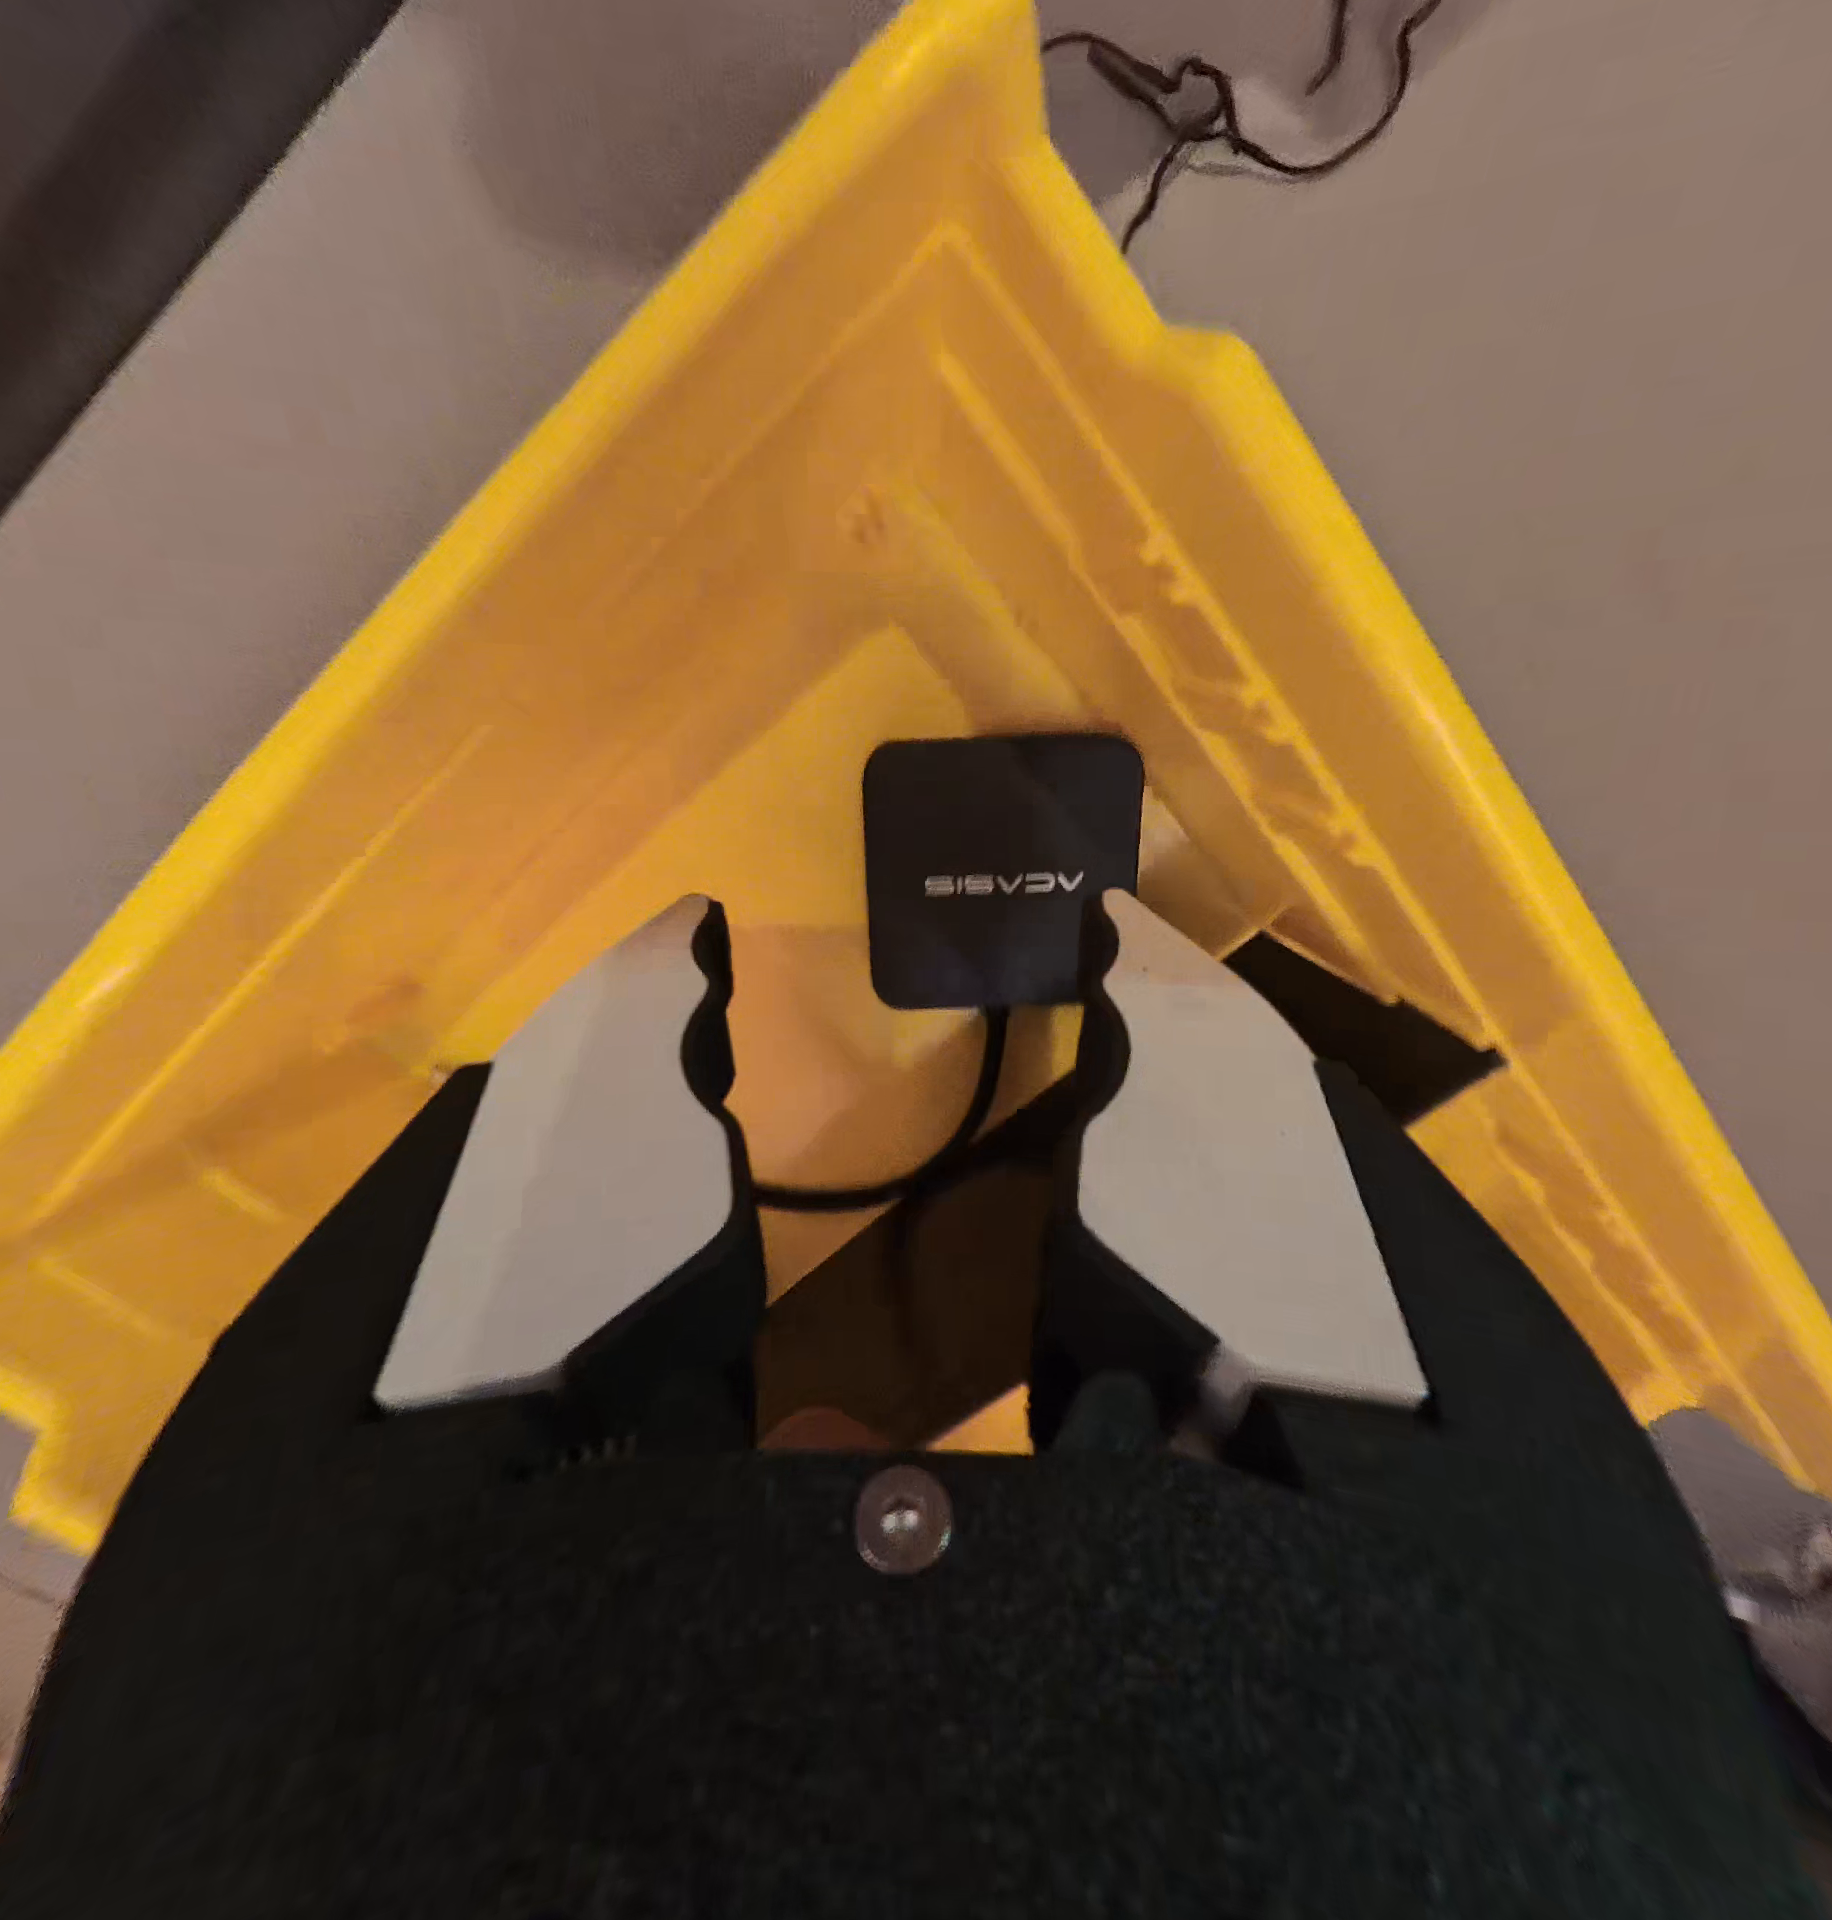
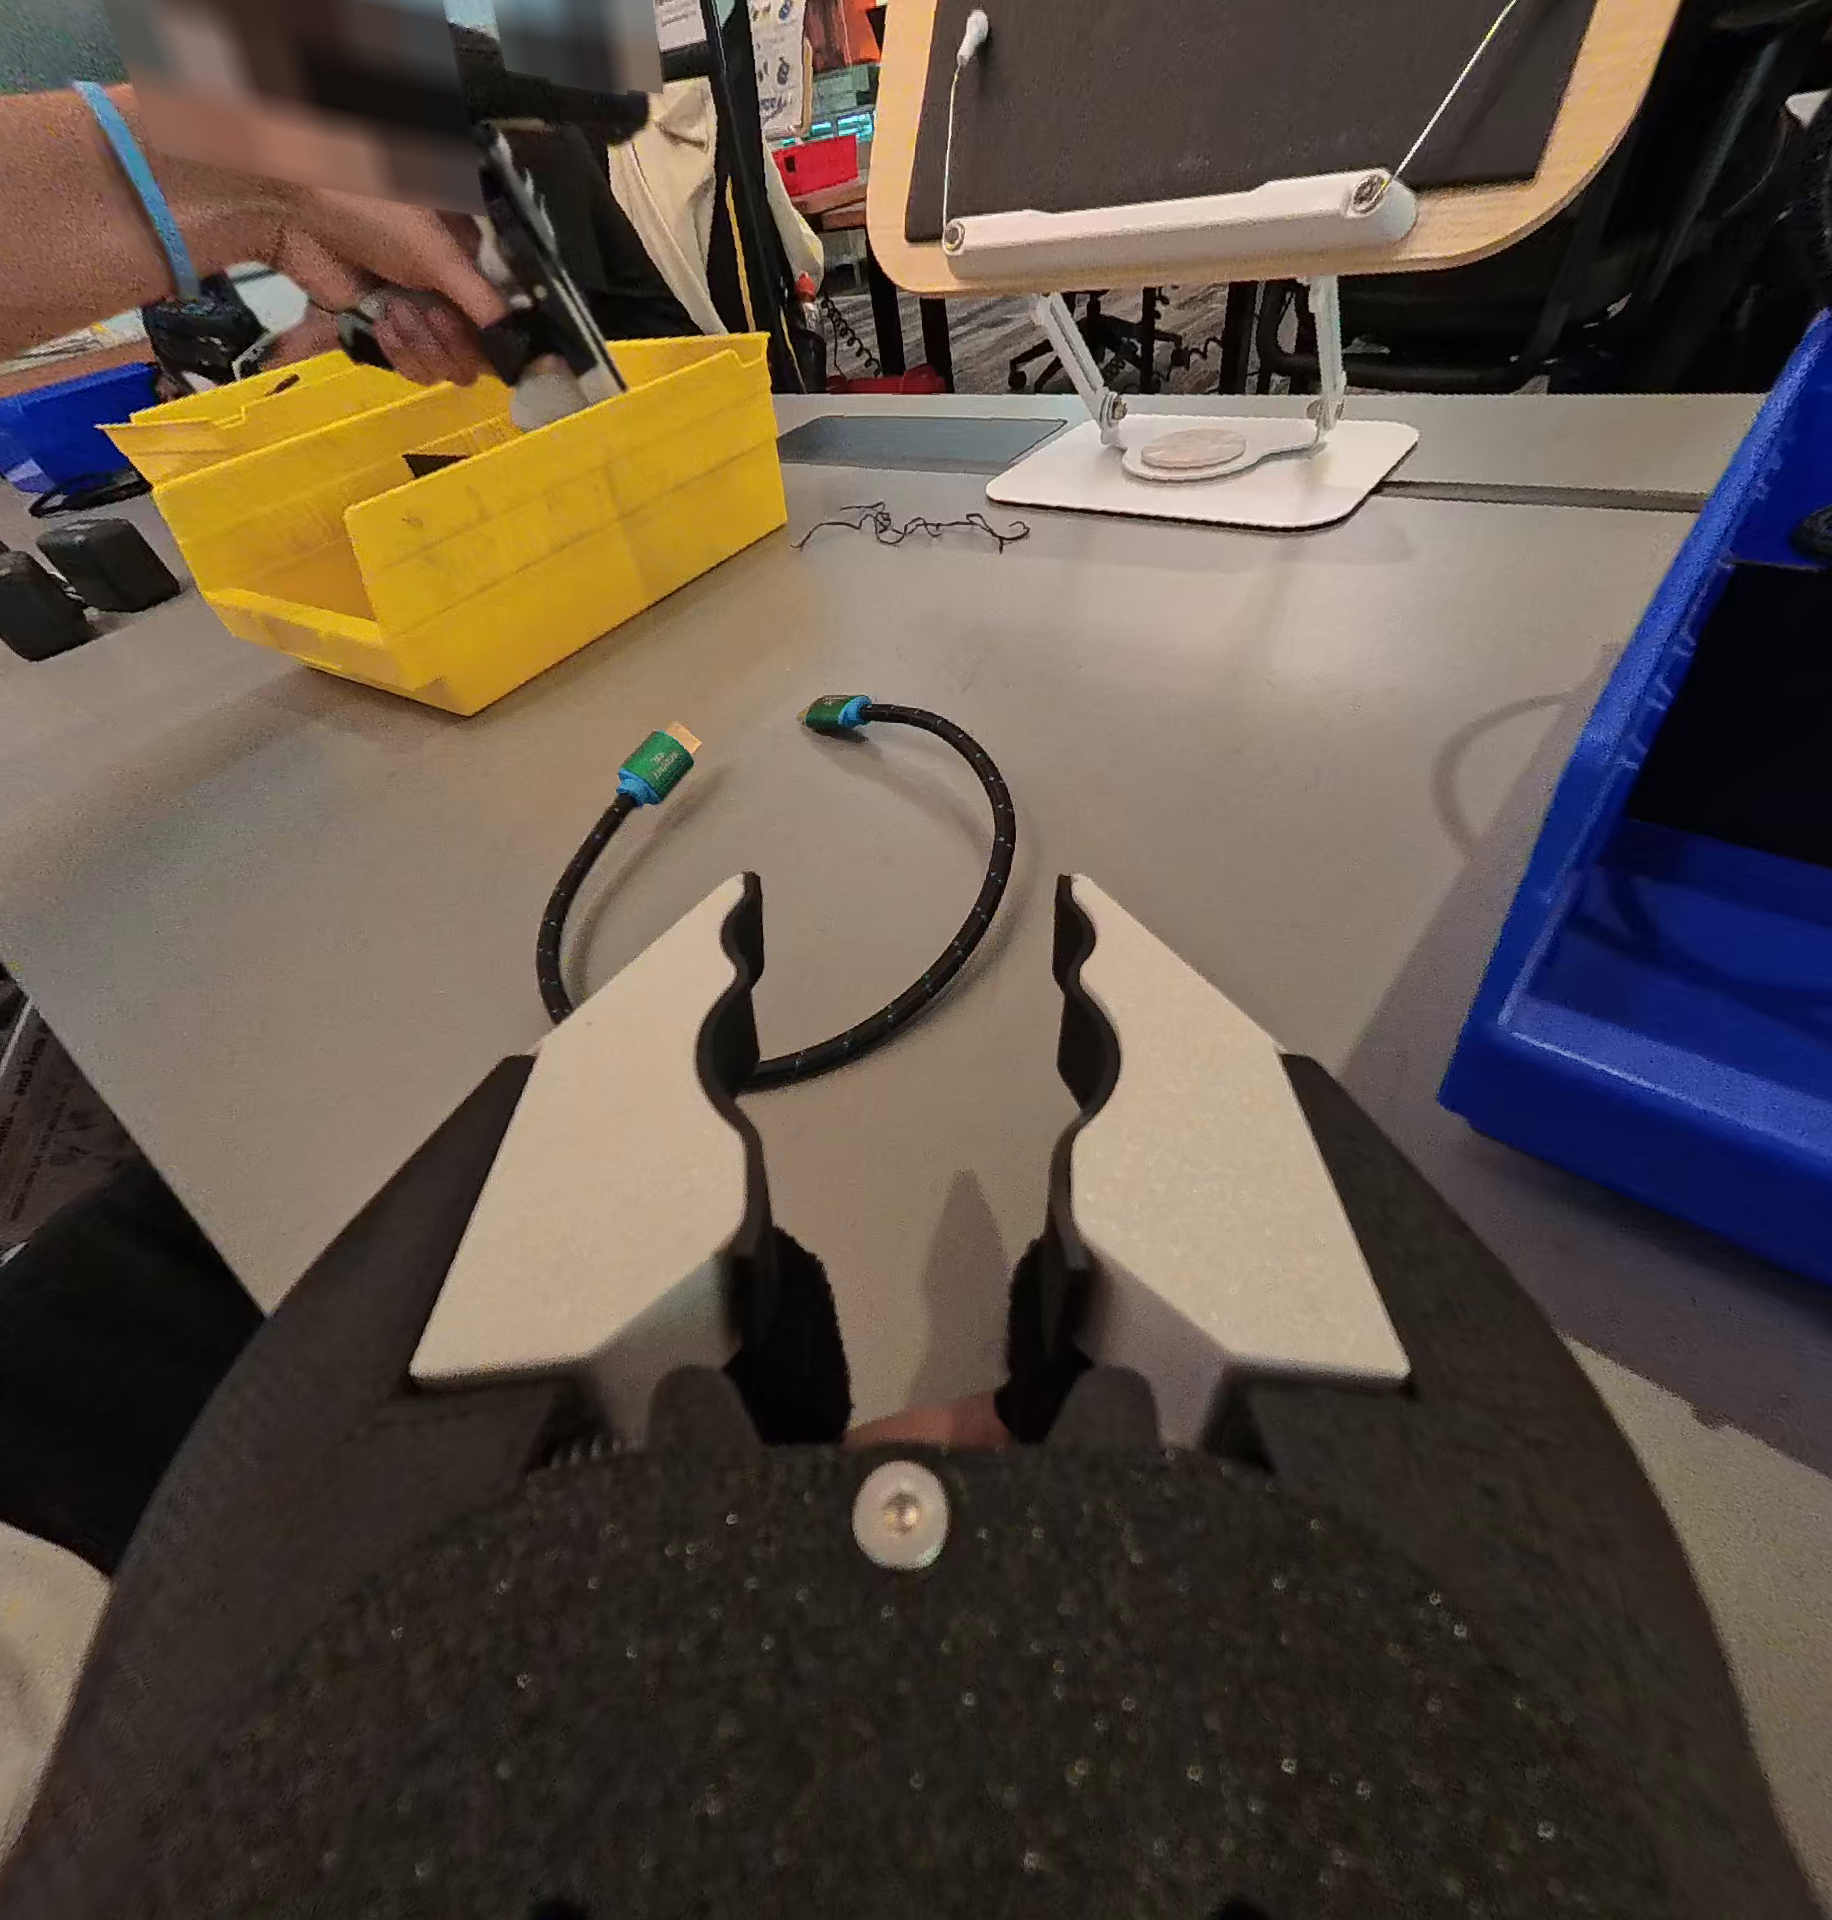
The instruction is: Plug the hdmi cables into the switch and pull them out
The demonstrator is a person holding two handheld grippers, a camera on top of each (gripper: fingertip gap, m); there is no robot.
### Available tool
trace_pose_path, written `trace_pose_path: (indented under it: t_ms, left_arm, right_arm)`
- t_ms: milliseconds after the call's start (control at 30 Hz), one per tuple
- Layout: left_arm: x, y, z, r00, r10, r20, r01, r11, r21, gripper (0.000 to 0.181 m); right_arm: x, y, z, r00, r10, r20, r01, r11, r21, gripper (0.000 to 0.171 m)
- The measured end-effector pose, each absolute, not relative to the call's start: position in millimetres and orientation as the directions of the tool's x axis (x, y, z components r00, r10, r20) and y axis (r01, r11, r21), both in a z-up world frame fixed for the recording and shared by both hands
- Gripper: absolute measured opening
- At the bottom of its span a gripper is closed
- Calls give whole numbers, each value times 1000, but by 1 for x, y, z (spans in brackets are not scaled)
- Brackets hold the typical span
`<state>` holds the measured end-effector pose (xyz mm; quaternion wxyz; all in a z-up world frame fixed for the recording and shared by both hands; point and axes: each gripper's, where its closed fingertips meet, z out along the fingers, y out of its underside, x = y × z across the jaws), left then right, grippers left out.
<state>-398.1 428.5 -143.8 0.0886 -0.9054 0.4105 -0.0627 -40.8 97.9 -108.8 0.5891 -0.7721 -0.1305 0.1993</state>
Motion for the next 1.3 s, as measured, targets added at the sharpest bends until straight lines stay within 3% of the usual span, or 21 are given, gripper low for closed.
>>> trace_pose_path:
  t_ms: [267, 700, 900, 933, 1000, 1133, 1300]
  left_arm:
    - [-387, 418, -182, 781, -622, 61, -623, -782, -1, 67]
    - [-390, 417, -183, 784, -611, 115, -616, -788, 15, 68]
    - [-387, 416, -183, 750, -628, 206, -632, -773, -56, 48]
    - [-389, 420, -180, 756, -621, 208, -619, -781, -80, 38]
    - [-408, 436, -175, 778, -617, 121, -602, -786, -142, 0]
    - [-411, 428, -164, 762, -608, 223, -568, -793, -220, 0]
    - [-410, 421, -149, 767, -611, 198, -575, -791, -212, 49]
  right_arm:
    - [-50, 102, -113, 876, 455, -156, -21, -289, -957, 55]
    - [-44, 94, -111, 878, 453, -152, -21, -281, -960, 55]
    - [-45, 91, -111, 877, 458, -143, -11, -279, -960, 55]
    - [-46, 91, -111, 877, 459, -140, -9, -277, -961, 55]
    - [-46, 92, -111, 877, 458, -147, -16, -279, -960, 55]
    - [-48, 99, -112, 874, 462, -152, -15, -286, -958, 55]
    - [-55, 97, -114, 869, 474, -140, 3, -289, -957, 55]
